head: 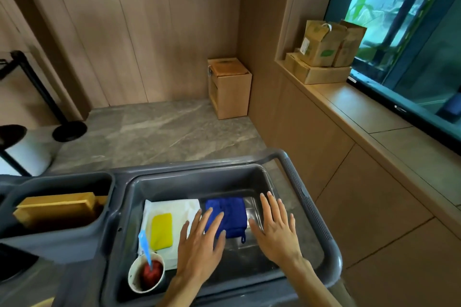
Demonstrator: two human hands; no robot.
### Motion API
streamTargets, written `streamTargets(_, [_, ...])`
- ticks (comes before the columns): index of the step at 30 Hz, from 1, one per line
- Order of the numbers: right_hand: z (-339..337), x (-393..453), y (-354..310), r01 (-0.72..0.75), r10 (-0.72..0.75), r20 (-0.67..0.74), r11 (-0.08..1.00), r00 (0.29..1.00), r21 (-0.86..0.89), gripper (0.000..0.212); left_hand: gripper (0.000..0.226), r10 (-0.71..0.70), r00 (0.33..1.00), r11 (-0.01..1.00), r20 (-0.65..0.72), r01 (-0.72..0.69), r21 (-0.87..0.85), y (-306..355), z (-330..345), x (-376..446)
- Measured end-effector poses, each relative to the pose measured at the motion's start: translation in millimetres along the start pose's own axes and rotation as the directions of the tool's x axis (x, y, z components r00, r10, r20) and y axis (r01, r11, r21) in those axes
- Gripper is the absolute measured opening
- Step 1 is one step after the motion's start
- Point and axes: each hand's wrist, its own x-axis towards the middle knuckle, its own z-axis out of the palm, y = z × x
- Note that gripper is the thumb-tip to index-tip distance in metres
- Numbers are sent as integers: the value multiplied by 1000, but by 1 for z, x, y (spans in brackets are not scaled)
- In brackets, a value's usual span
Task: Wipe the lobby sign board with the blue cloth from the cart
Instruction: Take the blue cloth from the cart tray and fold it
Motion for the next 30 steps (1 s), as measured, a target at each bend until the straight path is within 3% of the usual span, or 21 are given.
streamTargets(11, [1, 98, 29, 70, -77, 62, 992, 995, 104, 60, 51, -177, 970, 982, 169, 186, -35, -7, 52, 83])
streamTargets(17, [9, 144, 43, 17, -50, 138, 974, 989, 227, 9, 47, -264, 947, 959, 185, 278, -53, -11, 74, 112])
streamTargets(22, [36, 166, 53, 47, -98, 244, 978, 965, 205, 4, 37, -304, 924, 946, 233, 322, -43, -18, 88, 118])
streamTargets(30, [82, 191, 48, -9, -48, 334, 986, 941, 166, 28, 28, -322, 916, 930, 238, 353, -102, -37, 118, 135])
